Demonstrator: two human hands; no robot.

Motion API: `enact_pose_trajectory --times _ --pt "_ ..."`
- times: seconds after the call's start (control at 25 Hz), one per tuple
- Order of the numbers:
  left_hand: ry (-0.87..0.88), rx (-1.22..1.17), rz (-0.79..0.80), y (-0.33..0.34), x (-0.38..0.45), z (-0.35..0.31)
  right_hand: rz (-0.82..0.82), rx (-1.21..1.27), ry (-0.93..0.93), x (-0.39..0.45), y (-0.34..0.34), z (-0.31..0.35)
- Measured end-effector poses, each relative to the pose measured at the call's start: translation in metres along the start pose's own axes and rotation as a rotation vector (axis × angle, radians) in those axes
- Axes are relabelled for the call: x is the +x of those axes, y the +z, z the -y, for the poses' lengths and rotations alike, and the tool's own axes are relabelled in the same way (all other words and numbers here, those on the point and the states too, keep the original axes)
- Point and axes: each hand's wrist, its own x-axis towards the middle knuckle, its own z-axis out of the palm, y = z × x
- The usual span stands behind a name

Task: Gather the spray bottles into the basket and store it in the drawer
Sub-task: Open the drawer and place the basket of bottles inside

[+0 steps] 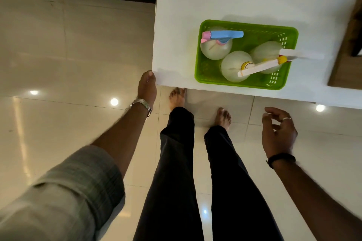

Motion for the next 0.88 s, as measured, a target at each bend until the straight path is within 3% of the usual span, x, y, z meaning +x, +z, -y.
enact_pose_trajectory --times 0.2,0.4,0.64,0.8,0.88 --pt "0.044 -0.065 -0.005 0.004 -0.009 0.018 0.025 -0.026 0.082 -0.004 0.011 0.002" --pt "0.018 0.032 0.023 0.001 -0.01 0.029 0.102 -0.033 0.023 0.001 0.037 0.02" --pt "0.201 0.71 0.085 0.002 -0.039 0.066 0.305 -0.443 -0.05 0.023 0.06 0.013" --pt "0.681 1.071 0.285 0.03 -0.064 0.075 0.532 -0.822 -0.066 0.043 0.063 -0.007" --pt "0.724 1.19 0.414 0.043 -0.058 0.066 0.606 -0.982 -0.061 0.058 0.056 -0.026"
